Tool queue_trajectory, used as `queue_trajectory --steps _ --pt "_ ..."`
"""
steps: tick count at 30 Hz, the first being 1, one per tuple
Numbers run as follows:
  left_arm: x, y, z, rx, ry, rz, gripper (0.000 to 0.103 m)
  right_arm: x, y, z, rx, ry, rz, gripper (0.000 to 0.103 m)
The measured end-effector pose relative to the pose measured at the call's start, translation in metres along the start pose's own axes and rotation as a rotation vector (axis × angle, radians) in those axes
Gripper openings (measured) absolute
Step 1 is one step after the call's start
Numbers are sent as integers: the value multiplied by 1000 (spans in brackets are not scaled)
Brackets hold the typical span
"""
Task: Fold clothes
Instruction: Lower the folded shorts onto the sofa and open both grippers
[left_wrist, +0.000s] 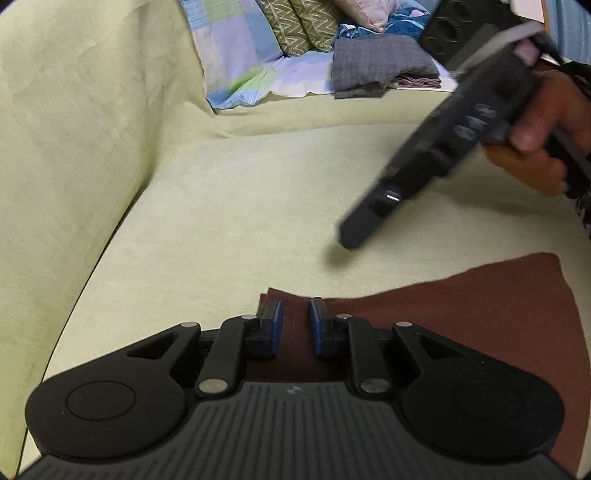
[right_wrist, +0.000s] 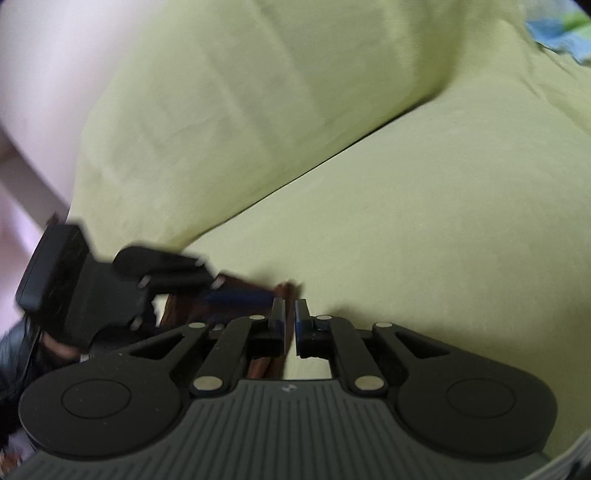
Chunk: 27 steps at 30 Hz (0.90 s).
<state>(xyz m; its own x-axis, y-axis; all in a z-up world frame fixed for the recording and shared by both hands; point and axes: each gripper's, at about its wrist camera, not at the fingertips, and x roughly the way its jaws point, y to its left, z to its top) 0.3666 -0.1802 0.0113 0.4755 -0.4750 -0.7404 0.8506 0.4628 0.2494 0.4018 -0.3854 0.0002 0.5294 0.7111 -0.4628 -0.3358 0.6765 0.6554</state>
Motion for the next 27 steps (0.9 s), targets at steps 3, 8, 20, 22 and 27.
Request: queue_trajectory --steps 3,8,20,22,27 --pt "-18 -1 -4 -40 -29 48 23 -9 9 -6 -37 31 30 8" --pt "-65 -16 -27 -176 -77 129 28 -18 30 -19 -119 91 75 10" --pt "-121 -77 -87 -565 -114 233 28 -47 75 -49 -302 161 -92 20" --pt "-123 -88 -94 -612 -99 248 29 -58 87 -54 -318 141 -75 20" --pt "-123 -109 -110 -713 -76 280 38 -51 101 -79 -376 229 -109 20"
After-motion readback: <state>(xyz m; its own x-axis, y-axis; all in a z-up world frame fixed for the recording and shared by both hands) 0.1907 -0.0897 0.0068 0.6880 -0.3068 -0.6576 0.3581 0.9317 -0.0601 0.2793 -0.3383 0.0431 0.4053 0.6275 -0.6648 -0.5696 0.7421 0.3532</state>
